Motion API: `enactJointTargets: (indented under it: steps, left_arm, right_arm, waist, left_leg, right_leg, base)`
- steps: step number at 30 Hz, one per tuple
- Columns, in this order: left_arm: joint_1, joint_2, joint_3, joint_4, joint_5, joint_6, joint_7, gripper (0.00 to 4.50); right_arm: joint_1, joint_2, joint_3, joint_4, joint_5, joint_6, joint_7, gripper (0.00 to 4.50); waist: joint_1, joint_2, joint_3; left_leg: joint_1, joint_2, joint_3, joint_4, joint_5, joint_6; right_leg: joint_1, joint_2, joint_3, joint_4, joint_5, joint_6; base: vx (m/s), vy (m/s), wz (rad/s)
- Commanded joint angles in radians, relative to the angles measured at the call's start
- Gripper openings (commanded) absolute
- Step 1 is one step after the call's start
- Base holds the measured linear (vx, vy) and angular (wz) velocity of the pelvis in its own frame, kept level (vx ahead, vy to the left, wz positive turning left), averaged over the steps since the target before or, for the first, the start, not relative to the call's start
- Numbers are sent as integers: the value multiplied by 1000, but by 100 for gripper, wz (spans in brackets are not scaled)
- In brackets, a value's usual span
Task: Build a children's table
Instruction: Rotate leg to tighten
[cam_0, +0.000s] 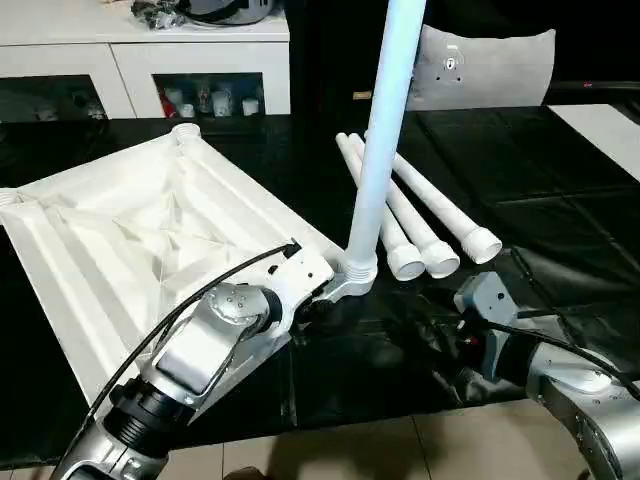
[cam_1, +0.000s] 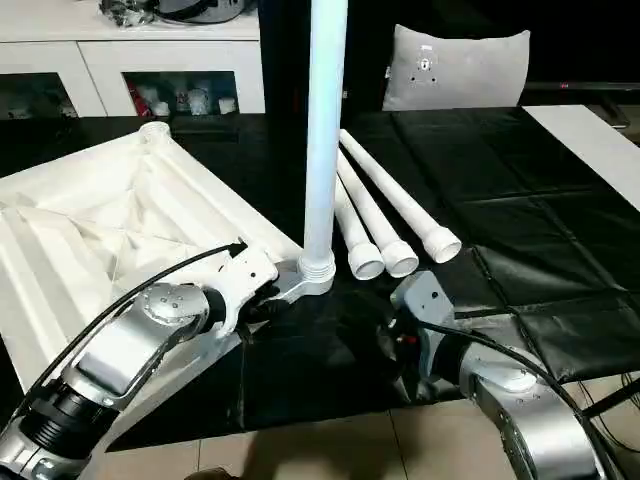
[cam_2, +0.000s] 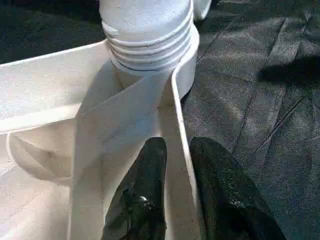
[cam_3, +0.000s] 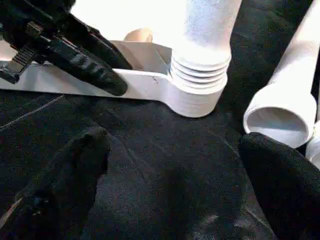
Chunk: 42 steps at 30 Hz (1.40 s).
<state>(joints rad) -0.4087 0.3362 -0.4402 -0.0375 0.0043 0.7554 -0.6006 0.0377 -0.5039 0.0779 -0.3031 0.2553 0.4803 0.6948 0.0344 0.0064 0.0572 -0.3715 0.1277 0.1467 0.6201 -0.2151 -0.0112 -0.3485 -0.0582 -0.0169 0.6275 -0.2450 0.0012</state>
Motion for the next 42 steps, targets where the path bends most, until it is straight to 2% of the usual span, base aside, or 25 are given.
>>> enactJointTargets:
  steps: [1, 5, 8, 9, 11, 12, 14, 16, 17, 18, 22, 25, 26, 28, 32, 33, 34, 35, 36, 39, 41, 42]
  left_arm:
    - [-30, 16, -14, 26, 23, -16, -16, 72]
    - [-43, 44, -59, 72, 49, -85, -55, 34]
    - [-64, 68, -73, 124, 73, -177, -77, 27]
    - [-64, 68, -73, 124, 73, -177, -77, 21]
    - [-86, 95, -78, 177, 79, -305, -122, 11]
    - [-86, 95, -78, 177, 79, -305, -122, 10]
    - [-91, 132, -89, 218, 77, -457, -189, 4]
    - [-84, 158, -99, 229, 69, -560, -247, 4]
    - [-81, 176, -100, 243, 73, -559, -266, 4]
    - [-78, 181, -96, 246, 68, -552, -277, 4]
    - [-65, 181, -64, 254, 28, -547, -304, 4]
    - [-53, 161, -18, 297, -17, -585, -326, 4]
    - [-44, 152, 3, 312, -51, -604, -351, 4]
    - [-39, 148, 13, 317, -69, -614, -368, 4]
    - [-22, 146, 29, 320, -131, -642, -452, 4]
    - [-22, 148, 27, 321, -132, -644, -458, 4]
    - [-23, 152, 23, 327, -128, -651, -468, 4]
    - [-28, 158, 15, 344, -111, -669, -478, 4]
    - [-29, 158, 15, 346, -110, -669, -478, 4]
    - [-37, 160, 12, 364, -97, -681, -487, 4]
    - [-39, 160, 13, 361, -95, -692, -525, 4]
    - [-39, 160, 13, 359, -95, -694, -532, 4]
  right_arm:
    - [-12, -10, -2, -17, 8, 15, 3, 450]
    - [-19, -12, 4, -10, 11, 13, 9, 450]
    - [-26, -9, 5, -4, 9, 9, 9, 450]
    - [-26, -9, 5, -4, 9, 9, 9, 450]
    - [-32, -6, 4, 4, 5, 3, 5, 450]
    - [-32, -6, 4, 4, 5, 3, 5, 450]
    - [-36, -4, 5, 9, 4, -1, 2, 450]
    - [-38, -4, 5, 11, 2, -5, 0, 450]
    - [-38, -5, 6, 13, 2, -8, -1, 450]
    - [-38, -5, 6, 14, 3, -9, 0, 450]
    - [-42, -2, 6, 20, 4, -18, 3, 450]
    - [-62, 7, 8, 45, 9, -53, 17, 450]
    - [-85, 14, 9, 69, 21, -72, 38, 450]
    - [-96, 12, 16, 81, 24, -85, 58, 450]
    - [-154, 0, 50, 149, 29, -142, 154, 450]
    - [-160, -1, 53, 157, 27, -148, 160, 450]
    - [-176, -4, 61, 179, 19, -167, 176, 450]
    - [-207, -8, 78, 226, 0, -204, 202, 450]
    - [-209, -8, 79, 230, -1, -206, 203, 450]
    - [-251, -6, 93, 291, -15, -231, 232, 450]
    - [-312, -9, 120, 382, -30, -266, 301, 450]
    - [-320, -9, 124, 397, -31, -273, 313, 450]
  waist:
    - [3, -2, -44]
    - [2, -2, -44]
    - [1, -3, -41]
    - [3, -3, -41]
    - [5, 0, -41]
    - [6, 0, -42]
    - [7, 3, -44]
    - [9, 5, -50]
    - [10, 10, -53]
    - [10, 8, -55]
    - [16, 8, -58]
    - [15, 4, -57]
    - [15, 3, -56]
    - [14, 4, -55]
    - [10, -2, -55]
    - [11, 1, -56]
    - [10, -1, -56]
    - [13, 1, -56]
    - [10, -3, -56]
    - [11, -2, -54]
    - [11, -8, -55]
    - [10, -6, -56]
  left_leg:
    - [9, 95, -39, -95, -190, 36]
    - [9, 96, -41, -97, -207, 30]
    - [9, 96, -40, -98, -224, 25]
    - [10, 95, -40, -98, -230, 24]
    - [14, 96, -40, -100, -249, 12]
    - [14, 98, -40, -101, -249, 7]
    - [13, 99, -42, -102, -233, 5]
    - [11, 100, -42, -102, -193, 12]
    - [14, 100, -40, -100, -164, 19]
    - [14, 101, -38, -97, -130, 28]
    - [14, 99, -33, -92, -72, 49]
    - [14, 98, -29, -91, -88, 54]
    - [15, 100, -28, -93, -110, 50]
    - [14, 100, -28, -94, -115, 48]
    - [14, 101, -25, -93, -97, 65]
    - [14, 100, -24, -91, -94, 70]
    - [15, 100, -22, -90, -94, 73]
    - [16, 101, -22, -90, -88, 77]
    - [14, 99, -21, -90, -90, 77]
    - [16, 100, -19, -92, -117, 67]
    - [16, 100, -18, -91, -115, 68]
    - [15, 99, -18, -89, -103, 72]
  right_leg:
    - [21, -96, 46, -86, -112, -247]
    - [20, -96, 47, -88, -133, -237]
    - [18, -97, 47, -90, -151, -235]
    - [17, -97, 47, -92, -167, -231]
    - [13, -97, 48, -93, -205, -221]
    - [12, -97, 49, -92, -199, -216]
    - [13, -96, 47, -89, -156, -218]
    - [17, -96, 46, -80, -67, -222]
    - [16, -94, 44, -73, 1, -231]
    - [18, -95, 42, -68, 67, -242]
    - [24, -99, 39, -61, 148, -269]
    - [26, -100, 40, -64, 124, -283]
    - [25, -101, 40, -68, 85, -287]
    - [26, -101, 40, -67, 70, -289]
    - [27, -101, 41, -66, 84, -296]
    - [26, -101, 40, -64, 82, -299]
    - [24, -101, 40, -65, 79, -300]
    - [24, -101, 41, -65, 78, -301]
    - [25, -100, 39, -65, 66, -302]
    - [24, -100, 40, -69, 9, -299]
    - [24, -100, 40, -69, 0, -300]
    - [24, -101, 40, -67, 7, -306]
  base:
    - [0, 0, 0]
    - [0, 0, 0]
    - [0, 0, 0]
    - [0, 0, 0]
    - [0, 0, 0]
    - [0, 0, 0]
    - [0, 0, 0]
    - [0, 0, 0]
    - [0, 0, 0]
    - [0, 0, 0]
    - [0, 0, 0]
    - [0, 0, 0]
    - [0, 0, 0]
    - [0, 0, 0]
    - [0, 0, 0]
    - [0, 0, 0]
    - [0, 0, 0]
    - [0, 0, 0]
    - [0, 0, 0]
    - [0, 0, 0]
    - [0, 0, 0]
    - [0, 0, 0]
